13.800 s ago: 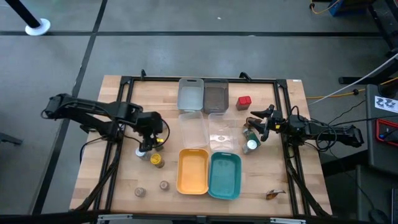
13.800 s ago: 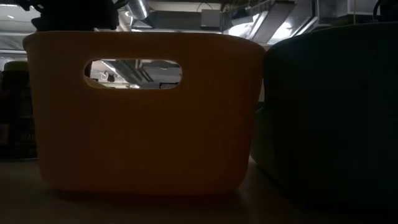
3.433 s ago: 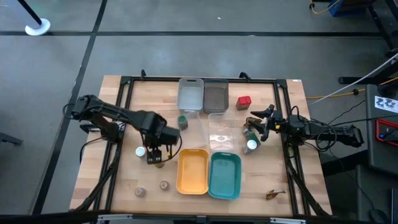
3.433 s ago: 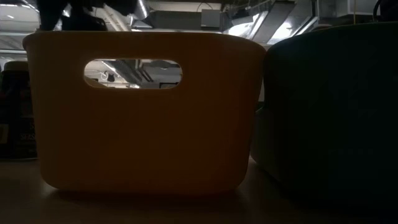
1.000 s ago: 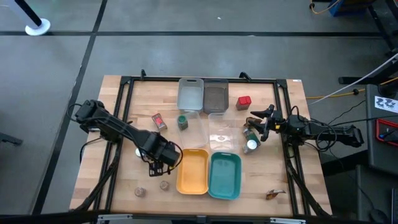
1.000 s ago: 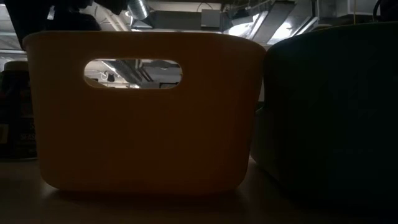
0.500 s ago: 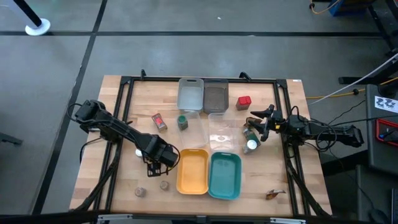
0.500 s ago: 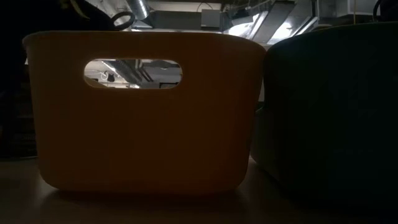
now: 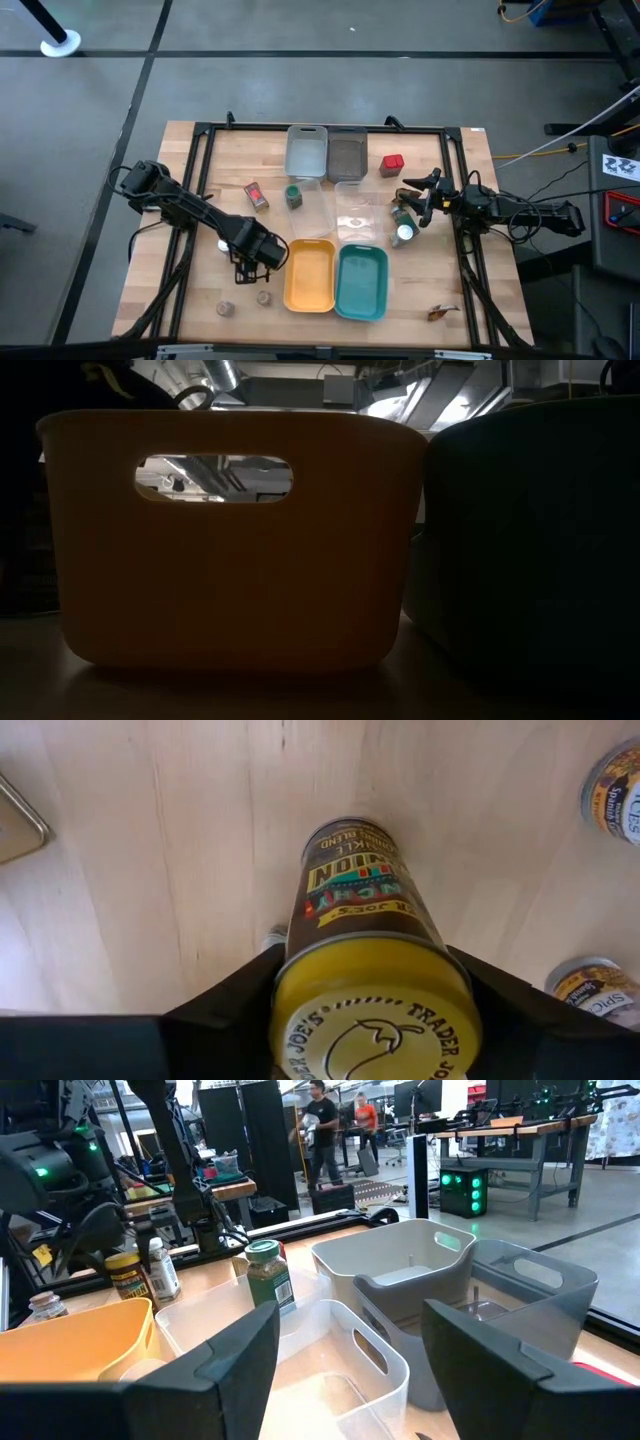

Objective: Sort spices by type
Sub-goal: Put the yellow seasoning bottle into the yellow bin

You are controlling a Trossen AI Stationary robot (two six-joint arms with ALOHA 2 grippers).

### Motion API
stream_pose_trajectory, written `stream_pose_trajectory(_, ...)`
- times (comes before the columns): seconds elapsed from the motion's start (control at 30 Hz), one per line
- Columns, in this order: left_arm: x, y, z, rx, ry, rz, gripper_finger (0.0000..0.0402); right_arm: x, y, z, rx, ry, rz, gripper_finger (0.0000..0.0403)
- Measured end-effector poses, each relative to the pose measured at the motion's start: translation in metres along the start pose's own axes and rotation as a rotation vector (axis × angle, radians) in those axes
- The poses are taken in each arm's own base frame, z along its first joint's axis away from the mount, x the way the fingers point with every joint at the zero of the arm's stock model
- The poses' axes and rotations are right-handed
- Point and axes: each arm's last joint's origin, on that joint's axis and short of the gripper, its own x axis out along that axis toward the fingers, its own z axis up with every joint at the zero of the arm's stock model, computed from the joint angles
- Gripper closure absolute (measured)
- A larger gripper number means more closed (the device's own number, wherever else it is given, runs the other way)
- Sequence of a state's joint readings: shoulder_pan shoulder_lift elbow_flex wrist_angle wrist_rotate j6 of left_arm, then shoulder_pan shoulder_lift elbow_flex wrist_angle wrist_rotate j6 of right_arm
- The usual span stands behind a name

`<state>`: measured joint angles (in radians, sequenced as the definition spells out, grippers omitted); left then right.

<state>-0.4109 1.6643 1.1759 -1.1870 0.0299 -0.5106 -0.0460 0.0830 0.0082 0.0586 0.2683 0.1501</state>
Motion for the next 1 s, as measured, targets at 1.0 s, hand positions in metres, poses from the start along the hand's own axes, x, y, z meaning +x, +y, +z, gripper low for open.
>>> stream_pose_trajectory(1.0,-0.107,0.031,0.029,0.009,-0.332,-0.143,0.0187,0.0,0.0,0.0,0.0,0.0,0.0,0.016)
